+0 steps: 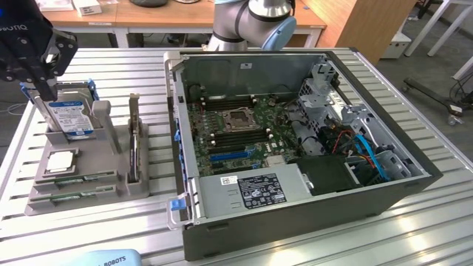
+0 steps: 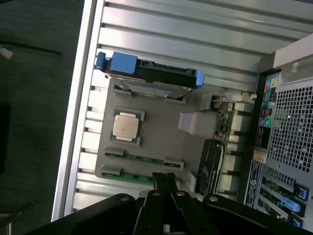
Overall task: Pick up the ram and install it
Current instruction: 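Pick up the ram and move it above insertion slot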
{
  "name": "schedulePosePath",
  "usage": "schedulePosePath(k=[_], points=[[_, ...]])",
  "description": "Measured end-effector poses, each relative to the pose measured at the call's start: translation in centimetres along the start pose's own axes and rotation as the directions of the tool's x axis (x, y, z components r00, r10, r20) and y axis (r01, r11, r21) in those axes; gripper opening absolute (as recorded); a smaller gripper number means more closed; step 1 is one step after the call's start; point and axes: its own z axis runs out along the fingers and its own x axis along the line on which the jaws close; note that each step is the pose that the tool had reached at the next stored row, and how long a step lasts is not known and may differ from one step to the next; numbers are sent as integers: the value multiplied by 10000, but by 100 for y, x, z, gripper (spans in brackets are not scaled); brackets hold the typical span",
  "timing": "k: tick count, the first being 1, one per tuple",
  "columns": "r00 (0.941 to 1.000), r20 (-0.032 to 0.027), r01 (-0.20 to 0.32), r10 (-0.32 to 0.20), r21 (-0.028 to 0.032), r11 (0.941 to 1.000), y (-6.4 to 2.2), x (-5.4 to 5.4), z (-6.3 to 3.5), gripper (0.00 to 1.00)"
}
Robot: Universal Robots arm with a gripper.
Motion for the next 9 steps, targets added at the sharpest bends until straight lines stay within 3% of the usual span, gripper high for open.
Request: schedulePosePath(k=[4,9], points=[[9974,-49,714,-714,6,9974,0,0,3,10],[9868,-99,1617,-1617,2,9868,-1,0,7,10]])
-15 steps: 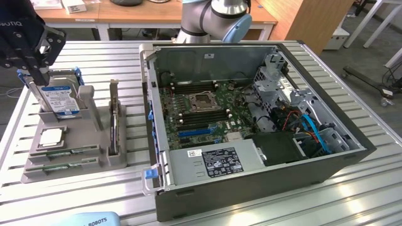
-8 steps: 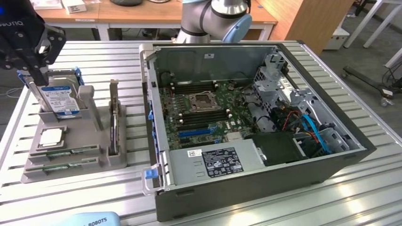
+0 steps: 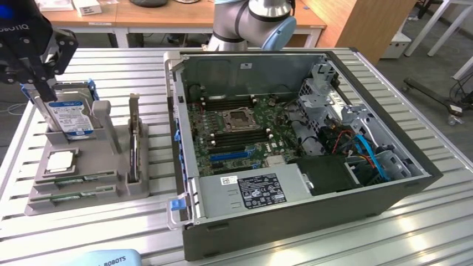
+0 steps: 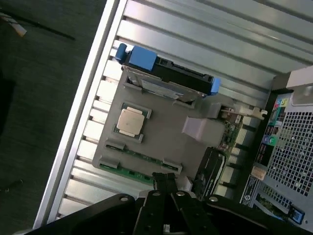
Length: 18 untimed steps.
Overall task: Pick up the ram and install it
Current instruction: 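Pick up the ram and move it above insertion slot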
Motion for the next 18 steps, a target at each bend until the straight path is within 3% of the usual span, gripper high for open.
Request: schedulePosePath(k=[4,9,13,18], points=[[9973,-32,734,-734,-4,9973,0,0,4,10],[9867,-83,1624,-1624,-5,9867,0,0,10,10],[9725,-124,2327,-2327,-3,9725,-1,0,15,10],[9479,-167,3180,-3180,-15,9481,-1,1,20,10]])
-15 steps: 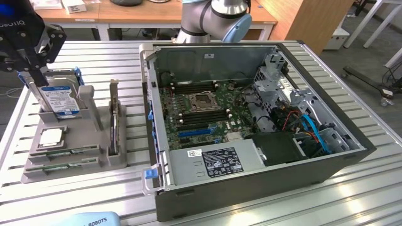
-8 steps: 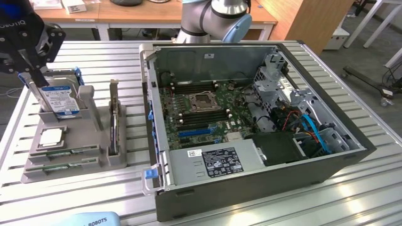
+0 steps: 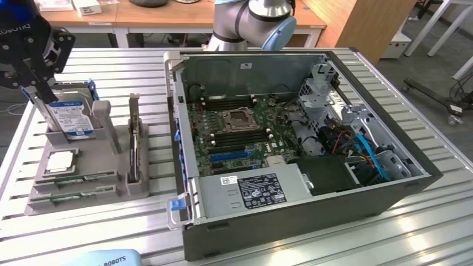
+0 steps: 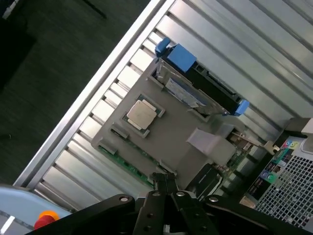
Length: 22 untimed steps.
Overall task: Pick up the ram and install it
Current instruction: 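Pick up the ram and move it above insertion slot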
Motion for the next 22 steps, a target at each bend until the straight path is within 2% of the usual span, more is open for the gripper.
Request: schedulePosePath(k=[3,6,11,14,17,20,22], points=[[9987,-20,510,-510,-5,9987,0,0,3,10],[9945,-43,1050,-1050,-12,9945,0,0,5,10],[9810,-83,1939,-1939,-29,9810,0,0,9,10],[9687,-109,2480,-2480,-43,9688,0,0,10,10],[9539,-133,2998,-2998,-56,9540,-1,0,12,10],[9363,-157,3508,-3509,-71,9364,-1,0,14,10],[9224,-172,3858,-3858,-82,9226,-1,0,16,10]])
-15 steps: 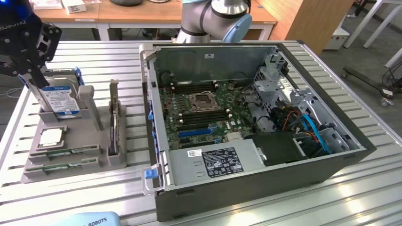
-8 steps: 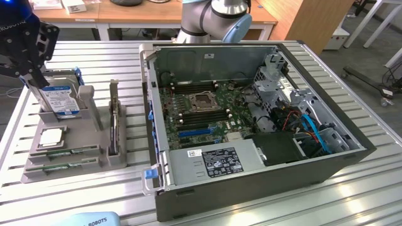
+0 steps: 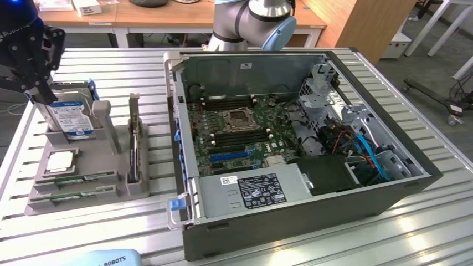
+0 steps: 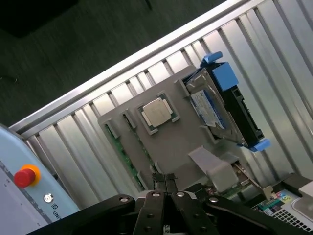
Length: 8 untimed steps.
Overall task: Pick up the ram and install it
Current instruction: 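Pick up the ram and move it above insertion slot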
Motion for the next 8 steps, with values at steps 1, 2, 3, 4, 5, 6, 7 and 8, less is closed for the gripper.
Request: schedulePosePath(k=[1,2,3,4,5,6,7,8], points=[[9998,-9,174,-174,-2,9998,0,0,0,10],[9994,-17,353,-353,-4,9994,0,0,1,10],[9986,-26,532,-532,-7,9986,1,0,2,10],[9975,-35,711,-711,-11,9975,0,0,2,10],[9959,-44,907,-907,-14,9959,0,0,3,10],[9941,-52,1086,-1086,-18,9941,0,0,4,10],[9920,-60,1264,-1264,-22,9920,0,0,4,10],[9895,-67,1442,-1442,-25,9895,0,0,5,10]])
